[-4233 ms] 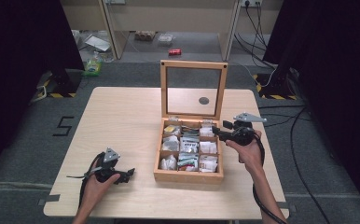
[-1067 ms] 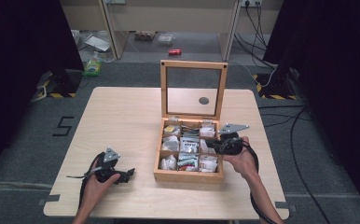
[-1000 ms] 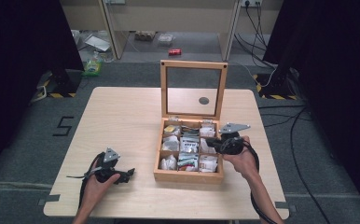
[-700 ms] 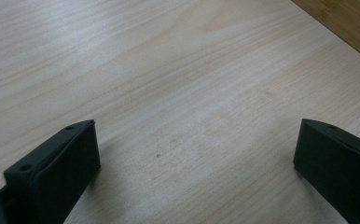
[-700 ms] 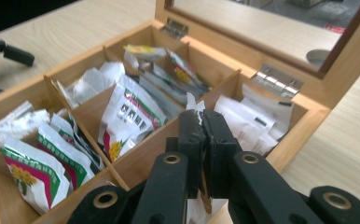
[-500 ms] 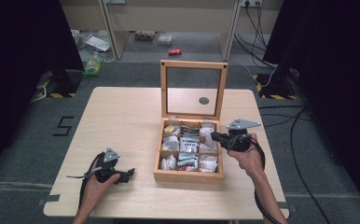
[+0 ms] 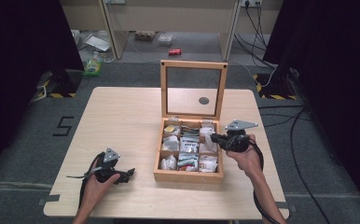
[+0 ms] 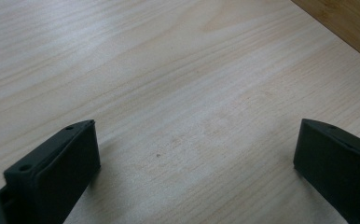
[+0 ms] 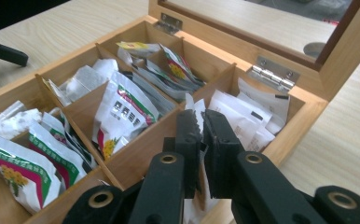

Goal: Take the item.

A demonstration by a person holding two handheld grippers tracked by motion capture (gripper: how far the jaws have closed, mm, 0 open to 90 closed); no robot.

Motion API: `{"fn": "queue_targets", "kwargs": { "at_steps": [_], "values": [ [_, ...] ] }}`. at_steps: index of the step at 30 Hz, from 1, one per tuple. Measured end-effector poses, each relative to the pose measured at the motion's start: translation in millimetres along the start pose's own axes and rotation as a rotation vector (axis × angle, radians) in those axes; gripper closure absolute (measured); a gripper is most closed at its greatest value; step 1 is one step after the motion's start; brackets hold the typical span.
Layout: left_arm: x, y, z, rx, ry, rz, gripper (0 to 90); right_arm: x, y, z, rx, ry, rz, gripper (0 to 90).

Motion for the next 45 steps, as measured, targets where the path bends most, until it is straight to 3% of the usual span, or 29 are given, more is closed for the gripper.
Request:
{"fn": "queue_targets", "kwargs": {
  "at_steps": [8, 21, 24, 26, 30, 38, 41, 45],
  "values": [
    [0.0, 0.0, 0.0, 0.000, 0.000, 0.000, 0.0, -0.3, -0.1, 2.3, 0.032, -0.002, 0.007, 81.8],
    [0.0, 0.0, 0.0, 0.000, 0.000, 0.000, 0.0, 2.4, -2.8, 14.0, 0.131, 0.022, -0.007, 76.9],
    [0.0, 0.0, 0.0, 0.000, 0.000, 0.000, 0.0, 3.8, -2.9, 17.0, 0.156, 0.009, -0.013, 82.1],
    [0.0, 0.0, 0.0, 0.000, 0.000, 0.000, 0.0, 5.5, -2.7, 17.7, 0.161, -0.022, -0.021, 84.8],
    [0.0, 0.0, 0.0, 0.000, 0.000, 0.000, 0.0, 5.3, -1.8, 15.4, 0.142, 0.000, -0.018, 78.1],
    [0.0, 0.0, 0.0, 0.000, 0.000, 0.000, 0.0, 6.4, 7.5, 17.4, 0.146, -0.017, -0.013, 68.1],
    [0.0, 0.0, 0.0, 0.000, 0.000, 0.000, 0.0, 7.2, 11.7, 19.9, 0.156, -0.019, -0.024, 69.3],
    [0.0, 0.0, 0.0, 0.000, 0.000, 0.000, 0.0, 9.4, 13.4, 19.8, 0.161, -0.048, -0.029, 78.3]
  ]
}}
Point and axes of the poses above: each handheld gripper's, and its own axes: y roughly forward along the jaws, z roughly out of its underside, x roughly to its left, the point moved 7 cm from there along y, roughly forward along the jaws, and after that the axes turned 1 degree about x, right-handed, at the moved point
